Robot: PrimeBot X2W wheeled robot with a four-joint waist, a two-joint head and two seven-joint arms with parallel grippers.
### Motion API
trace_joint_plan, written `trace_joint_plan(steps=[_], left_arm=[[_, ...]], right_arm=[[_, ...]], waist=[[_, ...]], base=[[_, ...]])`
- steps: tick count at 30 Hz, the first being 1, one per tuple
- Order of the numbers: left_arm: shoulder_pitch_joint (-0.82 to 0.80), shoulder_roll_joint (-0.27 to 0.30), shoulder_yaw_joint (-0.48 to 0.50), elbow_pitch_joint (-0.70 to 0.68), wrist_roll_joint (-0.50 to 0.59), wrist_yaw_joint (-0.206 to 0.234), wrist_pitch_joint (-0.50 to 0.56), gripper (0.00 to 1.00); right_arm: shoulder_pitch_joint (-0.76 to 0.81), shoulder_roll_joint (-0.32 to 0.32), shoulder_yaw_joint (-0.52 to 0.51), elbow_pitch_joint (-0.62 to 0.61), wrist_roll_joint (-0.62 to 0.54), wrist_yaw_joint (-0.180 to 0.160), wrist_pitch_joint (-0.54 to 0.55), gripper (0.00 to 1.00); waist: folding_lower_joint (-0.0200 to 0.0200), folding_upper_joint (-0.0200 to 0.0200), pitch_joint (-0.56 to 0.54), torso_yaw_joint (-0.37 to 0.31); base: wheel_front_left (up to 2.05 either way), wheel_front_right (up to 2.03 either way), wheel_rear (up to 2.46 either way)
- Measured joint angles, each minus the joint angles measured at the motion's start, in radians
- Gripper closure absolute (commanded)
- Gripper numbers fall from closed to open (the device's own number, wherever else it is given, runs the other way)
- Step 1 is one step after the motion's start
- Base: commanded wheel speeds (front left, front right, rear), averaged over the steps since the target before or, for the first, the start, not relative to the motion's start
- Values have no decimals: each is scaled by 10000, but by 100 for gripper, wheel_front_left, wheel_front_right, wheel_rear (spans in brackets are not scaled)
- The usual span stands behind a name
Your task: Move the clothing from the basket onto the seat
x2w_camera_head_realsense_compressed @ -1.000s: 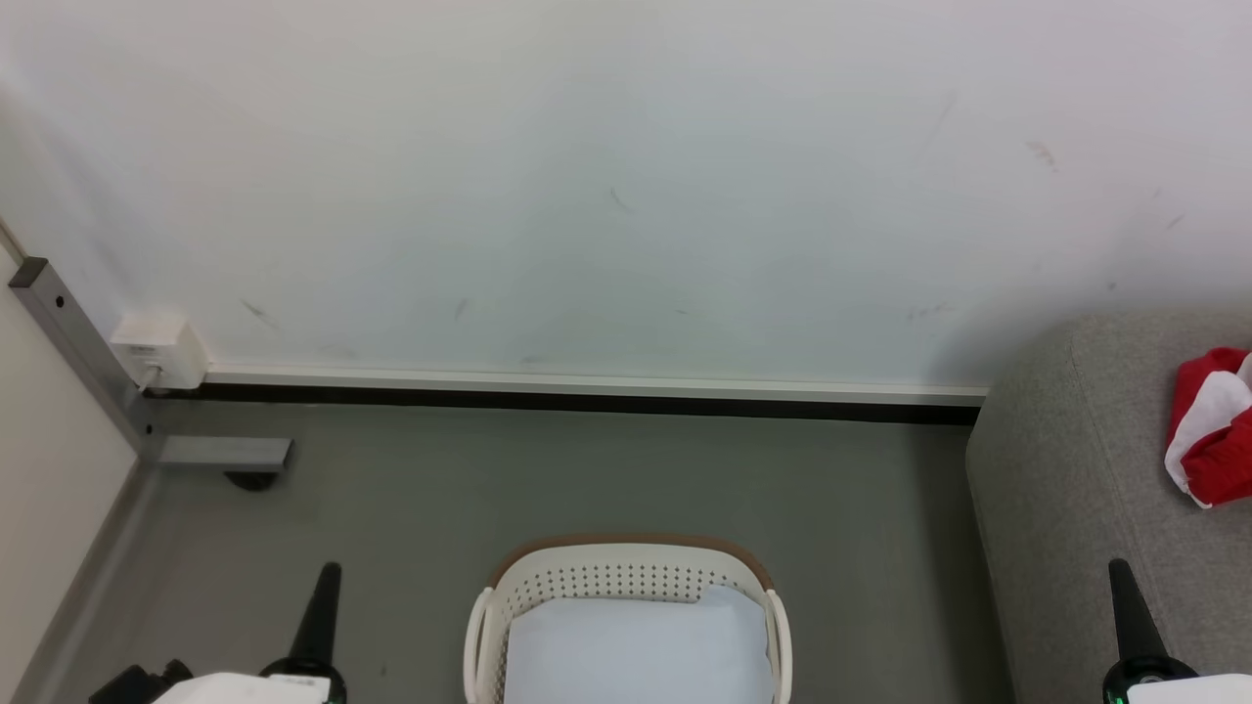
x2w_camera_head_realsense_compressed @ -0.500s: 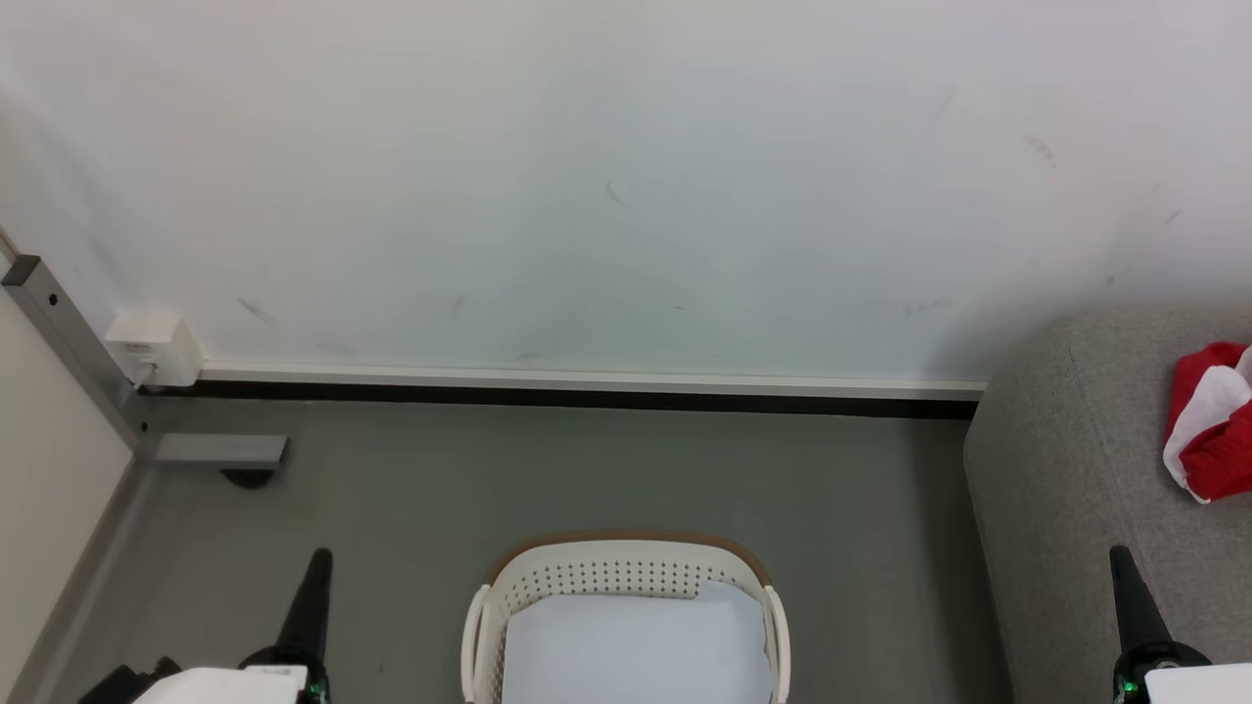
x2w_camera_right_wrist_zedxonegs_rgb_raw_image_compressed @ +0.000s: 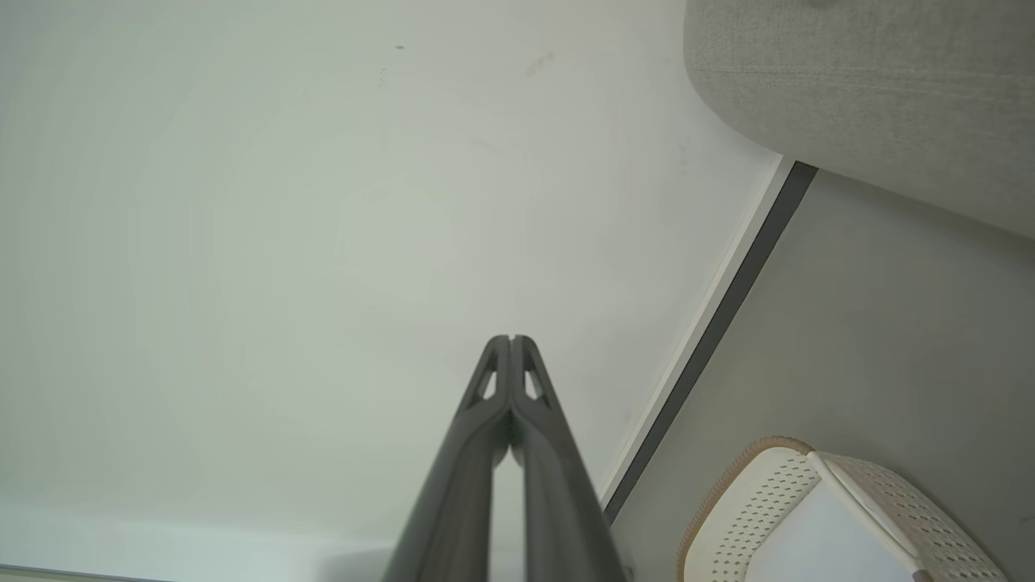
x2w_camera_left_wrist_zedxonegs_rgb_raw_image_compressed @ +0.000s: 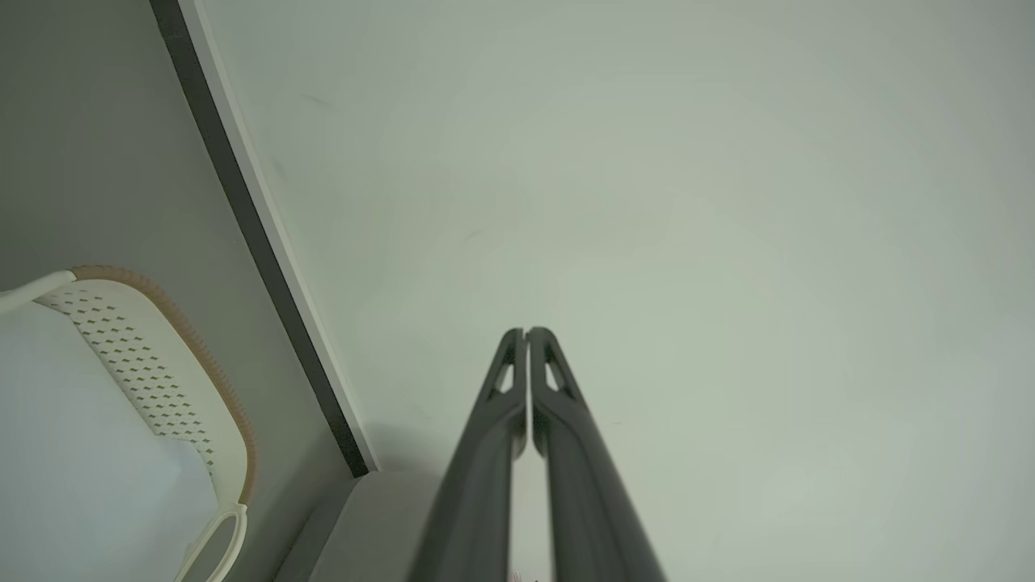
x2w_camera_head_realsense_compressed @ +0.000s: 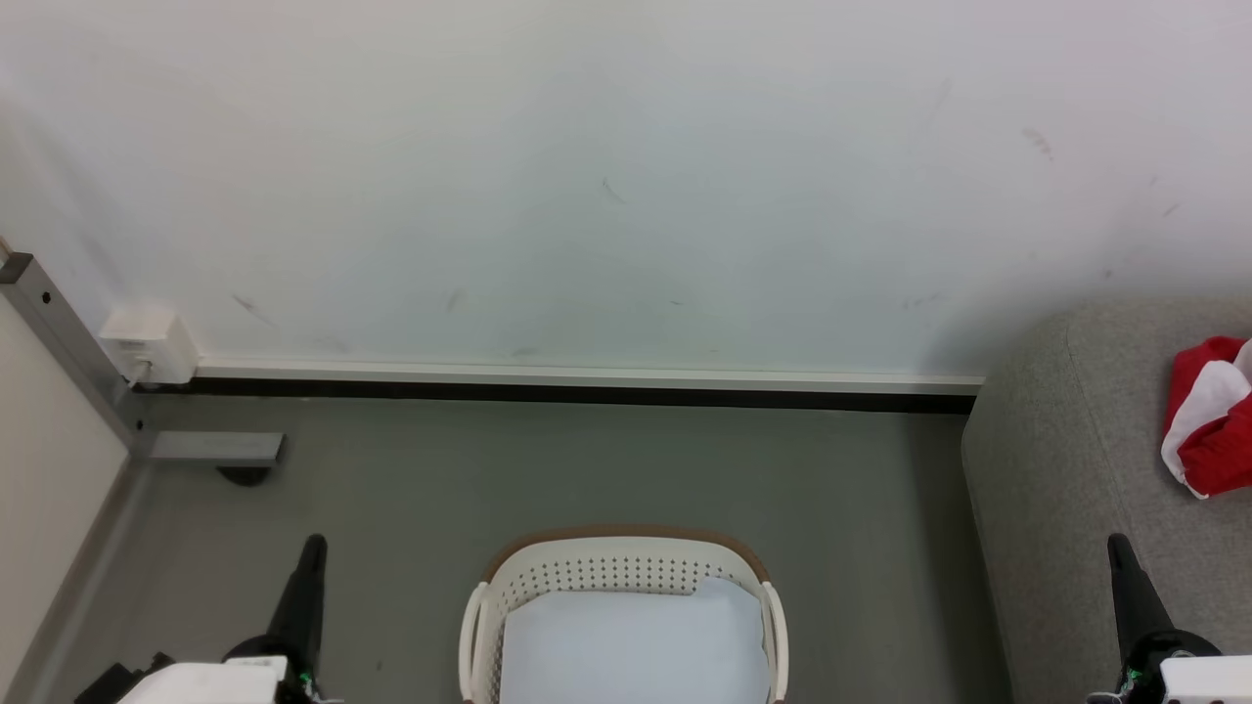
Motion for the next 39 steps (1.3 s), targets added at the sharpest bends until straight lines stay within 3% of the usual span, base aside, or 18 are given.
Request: trace_joint_plan(steps=[17,39], left_arm=[[-105,-15,194,-109,-1124,-132,280,100],[-113,-17,199,-115,-1149,-134,280,100]], right_arm=[[-153,-13,-42,-79,1158,0,309,100],[-160,-17,-46,-84,1212,0,314,100]], waist=[[0,0,82,-50],[0,0,83,-51]], base=[[0,0,0],[0,0,0]])
